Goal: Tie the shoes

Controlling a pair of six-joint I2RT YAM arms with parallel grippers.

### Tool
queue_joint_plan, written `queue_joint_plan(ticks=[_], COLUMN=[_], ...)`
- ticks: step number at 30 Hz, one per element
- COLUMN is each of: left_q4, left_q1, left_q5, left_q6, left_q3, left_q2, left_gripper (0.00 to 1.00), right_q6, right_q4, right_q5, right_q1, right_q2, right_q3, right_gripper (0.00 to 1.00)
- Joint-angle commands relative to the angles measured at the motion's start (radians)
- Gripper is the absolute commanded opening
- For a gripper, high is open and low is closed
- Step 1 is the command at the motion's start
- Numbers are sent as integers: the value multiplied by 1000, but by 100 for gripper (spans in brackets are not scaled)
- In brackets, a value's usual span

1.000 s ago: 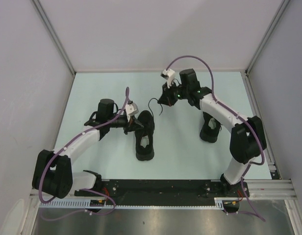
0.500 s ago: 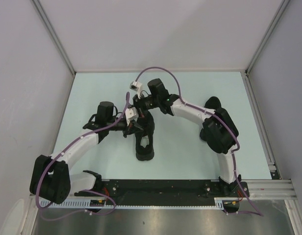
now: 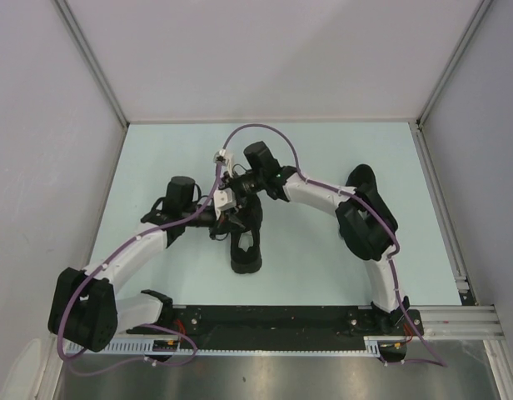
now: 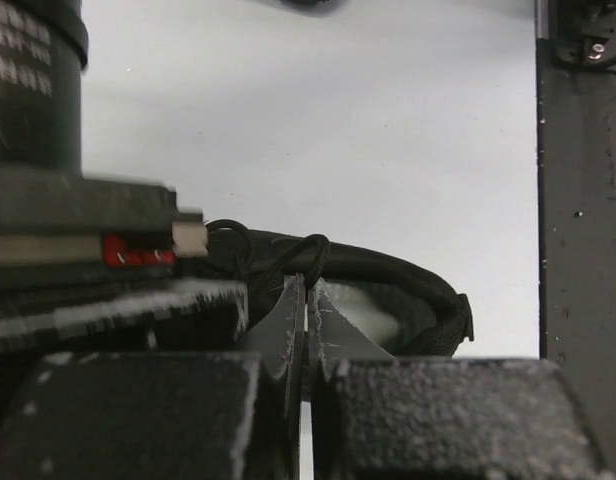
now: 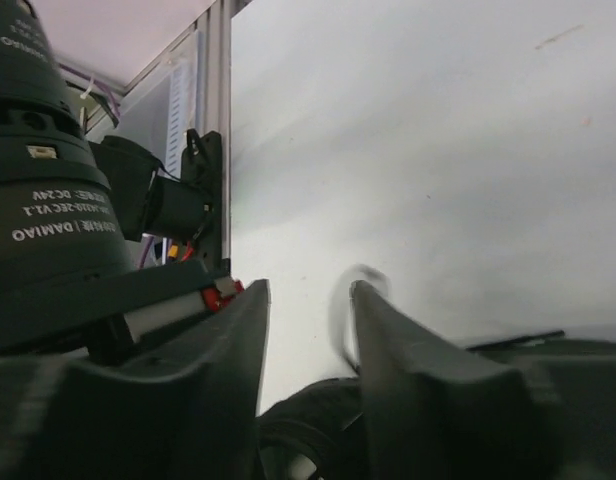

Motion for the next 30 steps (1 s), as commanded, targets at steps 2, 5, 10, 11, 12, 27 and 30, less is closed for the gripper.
queue_joint_plan(ticks=[2, 5, 10, 11, 12, 27, 30], left_q4=[52, 73, 124, 127, 127, 216, 214], left_q1=[4, 6, 19, 29, 32, 88, 88], left_q5=[16, 16, 14, 14, 16, 31, 34], left_q6=[17, -6, -69, -73, -78, -162, -164], left_q3=[-5, -2, 1, 1, 4, 32, 38], left_q2=[-7, 0, 10, 10, 15, 84, 89], left_gripper=[0, 0, 0, 0, 0, 0, 0], right_q6=[4, -13, -51, -57, -64, -225, -226], right_q4=[-30, -88, -168, -179, -196, -379, -357], right_q5=[-51, -52, -63, -62, -75, 118, 146], right_q1=[-53, -77, -151, -165, -179, -124, -101], right_q2=[-73, -95, -173, -193, -227, -327, -308], right_q3=[75, 103, 57, 41, 20, -161, -161], right_gripper=[54, 61, 61, 60, 60, 64, 63])
